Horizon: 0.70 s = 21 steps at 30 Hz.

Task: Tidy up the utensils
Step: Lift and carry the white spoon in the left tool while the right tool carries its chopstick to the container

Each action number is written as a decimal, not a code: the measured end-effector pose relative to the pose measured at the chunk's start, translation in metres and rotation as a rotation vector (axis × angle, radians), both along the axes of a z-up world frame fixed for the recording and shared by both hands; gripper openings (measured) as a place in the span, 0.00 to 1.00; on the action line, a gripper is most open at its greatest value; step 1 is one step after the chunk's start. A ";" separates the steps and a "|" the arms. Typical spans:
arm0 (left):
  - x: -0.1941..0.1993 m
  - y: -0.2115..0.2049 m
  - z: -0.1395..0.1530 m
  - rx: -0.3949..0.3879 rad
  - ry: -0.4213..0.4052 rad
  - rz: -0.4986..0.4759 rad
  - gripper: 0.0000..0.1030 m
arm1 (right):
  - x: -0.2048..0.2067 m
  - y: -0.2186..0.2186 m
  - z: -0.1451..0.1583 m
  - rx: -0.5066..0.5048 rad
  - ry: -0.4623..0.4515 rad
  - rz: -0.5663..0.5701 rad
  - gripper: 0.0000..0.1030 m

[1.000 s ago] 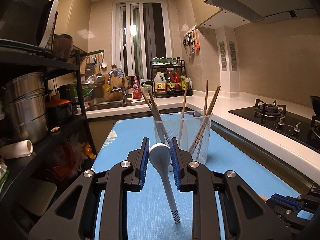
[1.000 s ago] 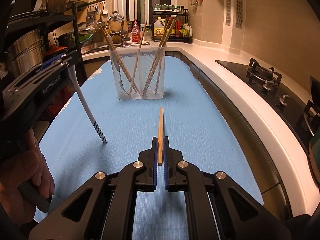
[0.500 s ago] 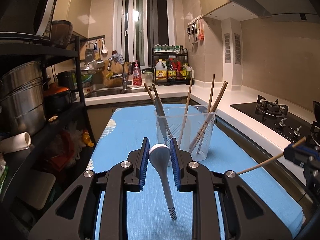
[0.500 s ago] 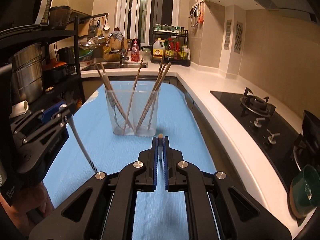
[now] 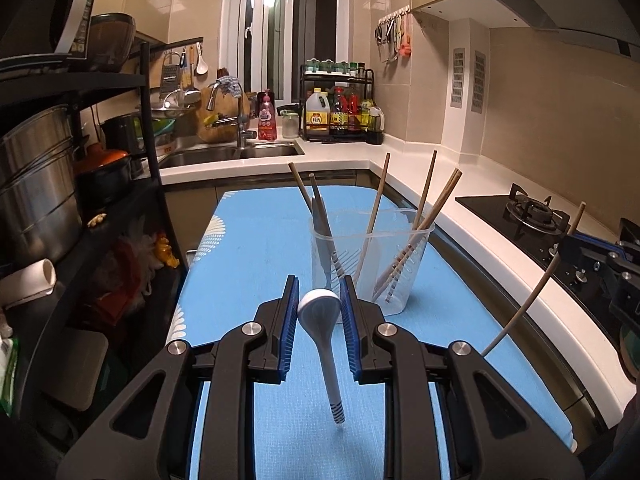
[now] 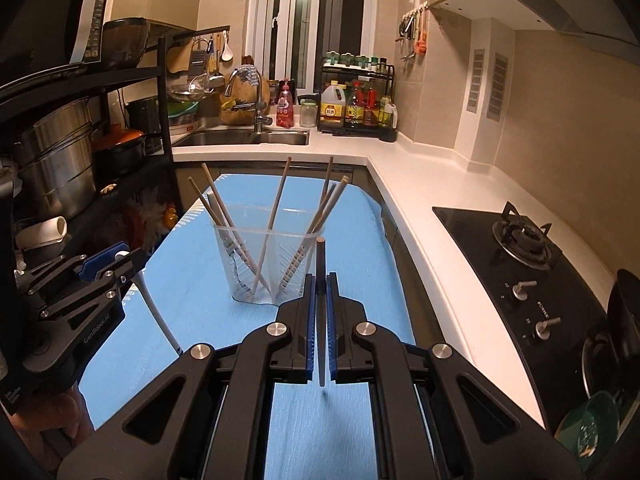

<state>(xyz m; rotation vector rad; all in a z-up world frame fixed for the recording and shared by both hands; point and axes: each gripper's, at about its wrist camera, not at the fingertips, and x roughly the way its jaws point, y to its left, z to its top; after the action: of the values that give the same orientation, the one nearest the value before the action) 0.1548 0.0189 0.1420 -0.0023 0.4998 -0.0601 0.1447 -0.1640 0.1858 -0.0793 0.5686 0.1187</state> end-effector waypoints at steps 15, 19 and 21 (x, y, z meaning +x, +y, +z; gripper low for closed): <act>0.023 0.001 0.057 0.026 0.041 -0.032 0.20 | 0.032 0.005 0.072 0.036 0.055 0.069 0.05; 0.030 -0.003 0.068 0.034 0.060 -0.042 0.20 | 0.046 0.007 0.089 0.056 0.059 0.077 0.05; 0.034 -0.005 0.076 0.037 0.060 -0.048 0.20 | 0.053 0.008 0.098 0.066 0.060 0.082 0.05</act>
<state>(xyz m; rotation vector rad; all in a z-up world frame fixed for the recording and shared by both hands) 0.1885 0.0140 0.2177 0.0445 0.5612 -0.0976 0.1977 -0.1564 0.2841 -0.0349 0.6214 0.2197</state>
